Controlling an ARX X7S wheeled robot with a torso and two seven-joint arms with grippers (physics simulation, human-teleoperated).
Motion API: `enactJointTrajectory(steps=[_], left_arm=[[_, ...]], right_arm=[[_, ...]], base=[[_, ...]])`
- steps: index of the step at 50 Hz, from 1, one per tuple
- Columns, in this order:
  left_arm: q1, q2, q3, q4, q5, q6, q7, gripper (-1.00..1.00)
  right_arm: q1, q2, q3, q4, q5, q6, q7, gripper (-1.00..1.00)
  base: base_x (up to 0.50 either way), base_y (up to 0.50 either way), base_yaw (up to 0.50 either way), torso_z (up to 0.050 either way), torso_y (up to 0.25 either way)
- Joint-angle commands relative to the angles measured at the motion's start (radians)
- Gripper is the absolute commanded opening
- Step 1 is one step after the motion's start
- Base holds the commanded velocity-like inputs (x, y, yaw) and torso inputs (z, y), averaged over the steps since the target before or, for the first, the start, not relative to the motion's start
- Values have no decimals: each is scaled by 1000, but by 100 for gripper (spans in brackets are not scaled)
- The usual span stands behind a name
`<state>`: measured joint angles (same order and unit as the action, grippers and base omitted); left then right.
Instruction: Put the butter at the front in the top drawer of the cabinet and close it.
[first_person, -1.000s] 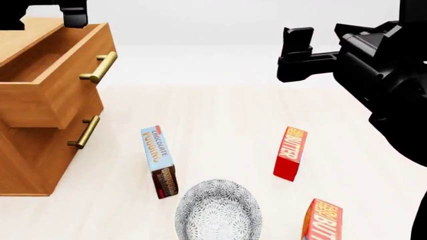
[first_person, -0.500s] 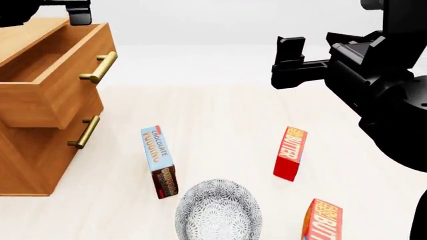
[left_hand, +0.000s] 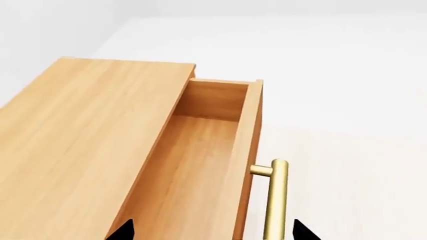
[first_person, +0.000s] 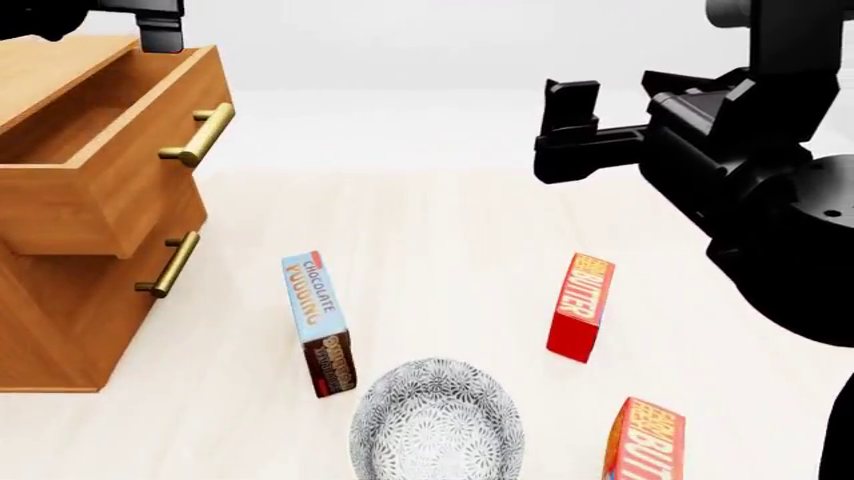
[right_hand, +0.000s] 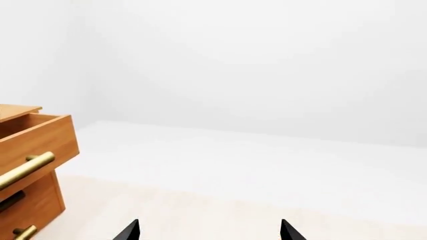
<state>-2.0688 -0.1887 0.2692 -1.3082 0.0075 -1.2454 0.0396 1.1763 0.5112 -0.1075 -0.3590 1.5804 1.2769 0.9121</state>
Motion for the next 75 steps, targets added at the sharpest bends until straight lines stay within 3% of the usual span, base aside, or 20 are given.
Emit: enactJointTrajectory(steps=[1, 22, 50, 65, 75], left_arm=[[41, -3, 44, 0, 2, 10, -3, 100], [103, -6, 94, 0, -7, -4, 35, 100], [170, 19, 215, 0, -4, -100, 198, 100], [203, 30, 329, 0, -10, -180, 394, 100], [212, 64, 504, 0, -9, -180, 655, 100]], right_arm=[[0, 1, -9, -2, 11, -7, 8, 100], [-11, 11, -16, -12, 29, -23, 20, 100], [-24, 25, -26, -18, 25, -47, 16, 100], [-29, 30, -33, -20, 26, -57, 18, 100], [-30, 31, -41, -20, 24, -63, 16, 100]], base=[[0, 0, 0, 0, 0], [0, 0, 0, 0, 0], [0, 0, 0, 0, 0], [0, 0, 0, 0, 0], [0, 0, 0, 0, 0]])
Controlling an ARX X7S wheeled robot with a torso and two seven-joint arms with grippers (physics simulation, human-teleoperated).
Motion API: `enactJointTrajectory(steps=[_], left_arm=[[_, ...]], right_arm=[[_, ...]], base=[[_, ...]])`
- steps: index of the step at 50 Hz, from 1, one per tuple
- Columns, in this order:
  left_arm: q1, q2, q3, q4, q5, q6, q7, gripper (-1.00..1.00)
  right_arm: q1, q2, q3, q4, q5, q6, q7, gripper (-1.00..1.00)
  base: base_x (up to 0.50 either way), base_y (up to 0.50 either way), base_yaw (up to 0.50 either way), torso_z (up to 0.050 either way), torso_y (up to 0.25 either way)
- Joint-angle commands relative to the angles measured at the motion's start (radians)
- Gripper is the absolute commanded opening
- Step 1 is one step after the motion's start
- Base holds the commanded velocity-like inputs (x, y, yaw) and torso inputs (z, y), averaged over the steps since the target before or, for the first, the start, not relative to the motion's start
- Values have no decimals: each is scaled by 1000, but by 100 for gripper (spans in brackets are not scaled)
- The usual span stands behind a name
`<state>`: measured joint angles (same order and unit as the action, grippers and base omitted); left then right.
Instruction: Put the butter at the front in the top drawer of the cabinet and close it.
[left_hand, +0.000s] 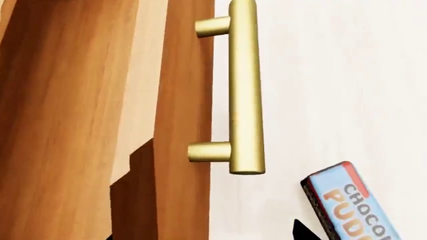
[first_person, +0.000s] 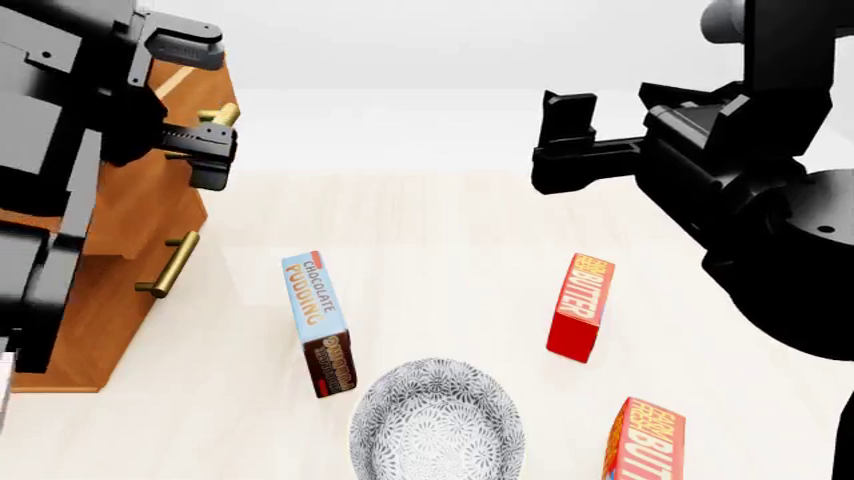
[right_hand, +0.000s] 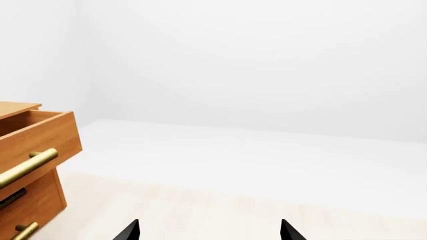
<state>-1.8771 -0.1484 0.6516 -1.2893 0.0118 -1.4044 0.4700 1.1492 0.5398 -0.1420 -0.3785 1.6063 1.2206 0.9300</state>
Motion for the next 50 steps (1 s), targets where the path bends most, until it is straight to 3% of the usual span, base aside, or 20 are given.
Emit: enactJointTrajectory(steps=[1, 26, 38, 50], left_arm=[[20, 26, 130, -19, -14, -18, 239, 100], [-12, 109, 113, 2, -81, 37, 429, 100], [78, 48, 37, 317, -166, -114, 466, 100], [128, 61, -53, 443, -244, -148, 476, 100]], right_arm=[[-3, 2, -7, 0, -2, -8, -2, 100], [15, 23, -14, -19, 49, -12, 44, 100], [23, 32, -18, -25, 71, -16, 63, 100], [18, 44, -20, -28, 76, -22, 68, 100]], base=[[0, 0, 0, 0, 0], [0, 0, 0, 0, 0], [0, 0, 0, 0, 0], [0, 0, -2, 0, 0]])
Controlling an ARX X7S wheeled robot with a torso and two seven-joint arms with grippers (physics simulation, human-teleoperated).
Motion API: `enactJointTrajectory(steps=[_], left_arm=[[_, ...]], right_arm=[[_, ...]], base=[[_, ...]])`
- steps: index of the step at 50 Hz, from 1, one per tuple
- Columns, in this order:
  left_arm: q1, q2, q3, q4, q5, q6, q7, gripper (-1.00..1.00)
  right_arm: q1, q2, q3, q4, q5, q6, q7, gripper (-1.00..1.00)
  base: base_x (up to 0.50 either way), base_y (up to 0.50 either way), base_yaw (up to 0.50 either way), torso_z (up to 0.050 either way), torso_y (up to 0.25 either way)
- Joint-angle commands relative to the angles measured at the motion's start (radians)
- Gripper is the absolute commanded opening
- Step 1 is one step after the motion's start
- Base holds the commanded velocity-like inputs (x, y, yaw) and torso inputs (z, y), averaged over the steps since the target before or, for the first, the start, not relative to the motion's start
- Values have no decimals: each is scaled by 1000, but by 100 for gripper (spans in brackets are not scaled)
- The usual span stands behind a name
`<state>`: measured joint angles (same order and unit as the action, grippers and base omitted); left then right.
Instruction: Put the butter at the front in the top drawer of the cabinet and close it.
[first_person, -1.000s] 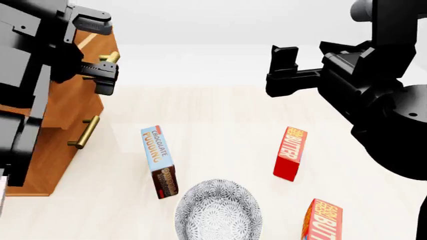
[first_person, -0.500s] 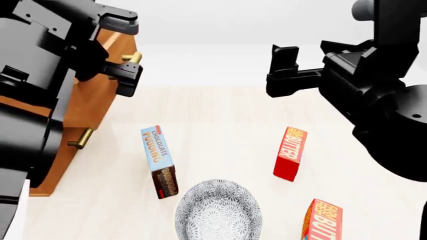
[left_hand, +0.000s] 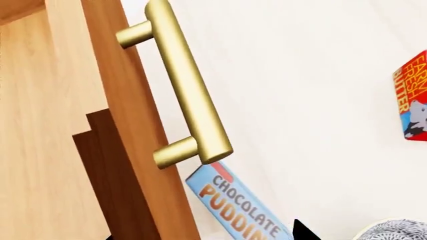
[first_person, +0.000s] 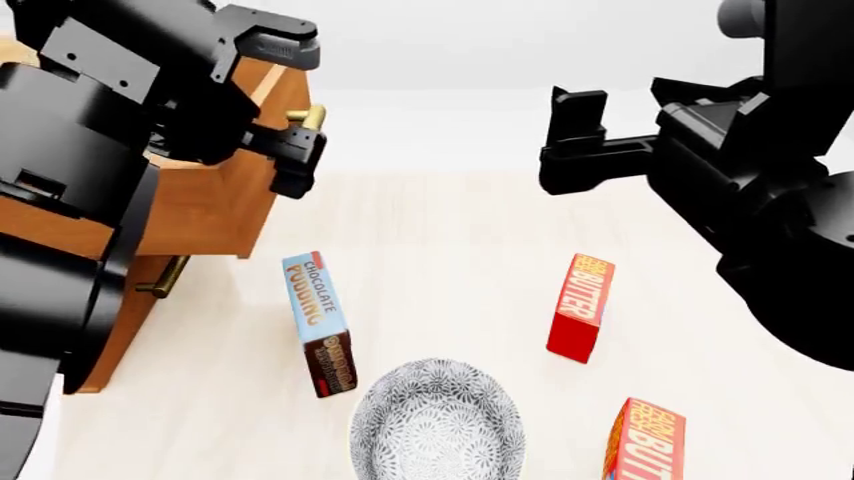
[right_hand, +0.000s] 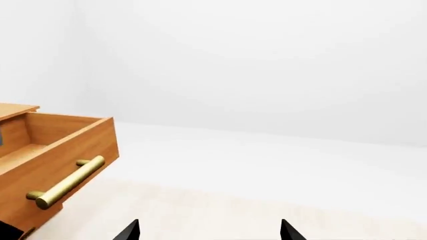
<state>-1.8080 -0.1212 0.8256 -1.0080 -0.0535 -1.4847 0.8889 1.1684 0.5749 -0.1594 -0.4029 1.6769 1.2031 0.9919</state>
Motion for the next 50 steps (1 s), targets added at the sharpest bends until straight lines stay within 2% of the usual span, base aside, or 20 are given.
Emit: enactJointTrajectory(steps=[1, 7, 11, 14, 17, 19, 20, 24, 30, 34, 36, 39, 46, 48, 50], left_arm=[[59, 37, -234, 168, -184, -70, 56, 100], [43, 43, -278, 198, -215, -79, 31, 100], [19, 32, -387, 227, -221, -85, -106, 100], [7, -6, -488, 296, -352, -86, -381, 100], [62, -108, -563, 512, -774, -85, -831, 100], [106, -155, -591, 642, -976, -85, -1131, 100], [140, -181, -593, 741, -1050, -84, -1218, 100], [232, -247, -627, 969, -1247, -78, -1464, 100], [370, -304, -719, 1169, -1500, -55, -1731, 100], [479, -354, -785, 1309, -1613, -11, -1844, 100], [530, -377, -816, 1389, -1603, 5, -1844, 100], [639, -427, -870, 1544, -1527, 28, -1792, 100], [903, -513, -1018, 1771, -1428, 110, -1707, 100], [979, -516, -1065, 1818, -1381, 147, -1663, 100], [1086, -522, -1106, 1888, -1237, 233, -1542, 100]], right_arm=[[-2, 9, -4, -3, 4, -6, 5, 100], [-5, 9, -7, -3, -2, -10, -4, 100], [-15, 16, -3, -7, -3, -14, -7, 100], [-21, 21, 0, -12, 3, -17, -4, 100], [-29, 29, 5, -19, 6, -21, -2, 100], [-34, 32, 7, -20, 4, -23, -3, 100], [-36, 33, 7, -20, 4, -25, -4, 100], [-41, 31, 7, -24, 1, -30, -5, 100], [-49, 33, 7, -28, -2, -36, -10, 100], [-59, 39, 11, -34, -2, -41, -12, 100], [-61, 42, 13, -35, 1, -43, -9, 100], [-61, 46, 15, -39, 8, -45, -4, 100], [-70, 49, 20, -49, 12, -55, -1, 100], [-71, 49, 20, -53, 14, -57, 0, 100], [-72, 51, 22, -56, 19, -60, 2, 100]], base=[[12, -3, -7, 0, 0], [2, -3, -9, -3, 0], [6, -4, -11, 0, 0], [0, -4, -11, 0, 0], [3, -4, -11, 0, 0], [0, -4, -10, 0, 0], [0, -4, -10, 0, 0], [0, -4, -8, 0, 0], [0, -1, -2, 0, 0], [0, 0, 0, 0, 0], [0, 0, 0, 0, 0], [0, 0, 0, 0, 0], [0, 0, 0, 0, 0], [0, 0, 0, 0, 0], [0, 0, 0, 0, 0]])
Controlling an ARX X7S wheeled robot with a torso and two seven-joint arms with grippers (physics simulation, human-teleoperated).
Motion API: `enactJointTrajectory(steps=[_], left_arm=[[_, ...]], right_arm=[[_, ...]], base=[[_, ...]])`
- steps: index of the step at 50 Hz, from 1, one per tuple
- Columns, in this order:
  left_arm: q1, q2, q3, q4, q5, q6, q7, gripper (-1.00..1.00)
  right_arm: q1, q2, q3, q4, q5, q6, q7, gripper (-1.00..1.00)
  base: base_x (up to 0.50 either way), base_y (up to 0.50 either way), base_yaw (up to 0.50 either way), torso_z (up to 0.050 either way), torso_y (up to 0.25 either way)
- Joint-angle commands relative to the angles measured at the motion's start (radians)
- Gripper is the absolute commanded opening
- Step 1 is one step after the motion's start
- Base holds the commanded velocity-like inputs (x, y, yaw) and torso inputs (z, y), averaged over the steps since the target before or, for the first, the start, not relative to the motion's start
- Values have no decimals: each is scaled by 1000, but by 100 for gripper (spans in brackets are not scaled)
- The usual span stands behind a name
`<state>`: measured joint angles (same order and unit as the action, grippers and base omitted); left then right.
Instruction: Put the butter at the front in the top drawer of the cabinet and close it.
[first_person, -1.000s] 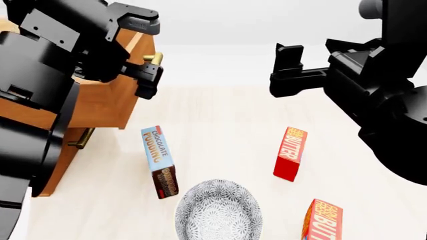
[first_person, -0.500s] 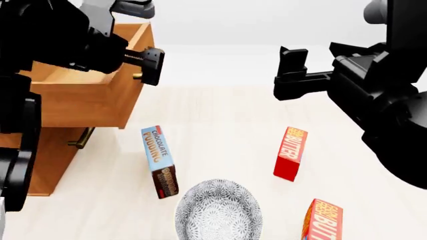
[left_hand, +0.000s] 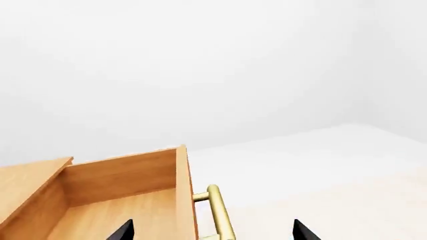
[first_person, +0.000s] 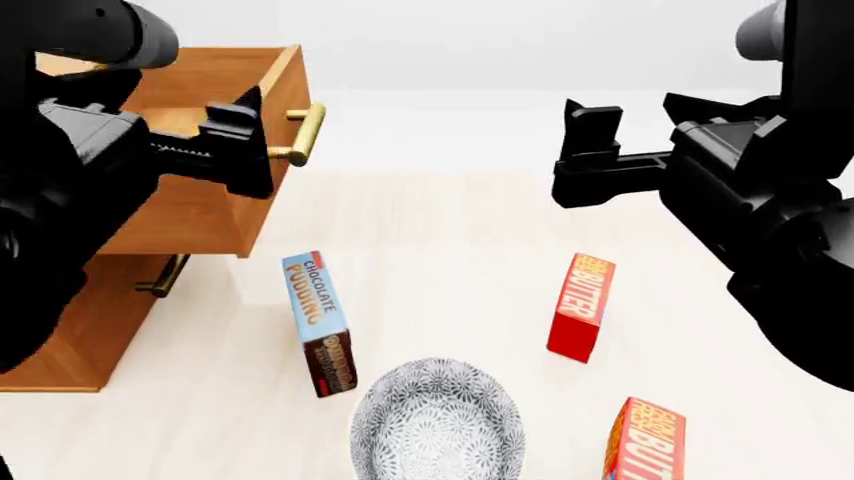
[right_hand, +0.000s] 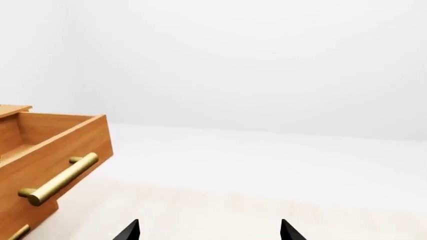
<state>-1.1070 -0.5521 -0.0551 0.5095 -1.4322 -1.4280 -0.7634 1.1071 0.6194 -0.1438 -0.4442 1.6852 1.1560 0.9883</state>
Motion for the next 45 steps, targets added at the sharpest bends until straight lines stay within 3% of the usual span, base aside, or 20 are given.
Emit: enactJointTrajectory(steps=[1, 10, 14, 16, 30, 45], left_arm=[[441, -96, -233, 393, 221, 220, 160, 100], [834, -18, -327, 480, 634, 628, 420, 100], [978, 39, -299, 463, 856, 836, 485, 100], [1019, 79, -306, 430, 891, 933, 523, 100], [1075, 224, -263, 234, 1130, 1362, 612, 100], [1105, 241, -262, 188, 1140, 1460, 638, 100]], right_arm=[[-10, 8, 8, -16, 13, -14, 7, 100], [-24, 25, 20, -30, 23, -24, 18, 100], [-38, 30, 25, -32, 18, -30, 13, 100], [-45, 31, 26, -33, 14, -33, 9, 100], [-80, 35, 26, -36, -7, -45, -4, 100], [-177, 82, 67, -89, 33, -77, 57, 100]], base=[[0, 0, 0, 0, 0], [0, 0, 0, 0, 0], [0, 0, 0, 0, 0], [0, 0, 0, 0, 0], [0, 0, 0, 0, 0], [0, 0, 0, 0, 0]])
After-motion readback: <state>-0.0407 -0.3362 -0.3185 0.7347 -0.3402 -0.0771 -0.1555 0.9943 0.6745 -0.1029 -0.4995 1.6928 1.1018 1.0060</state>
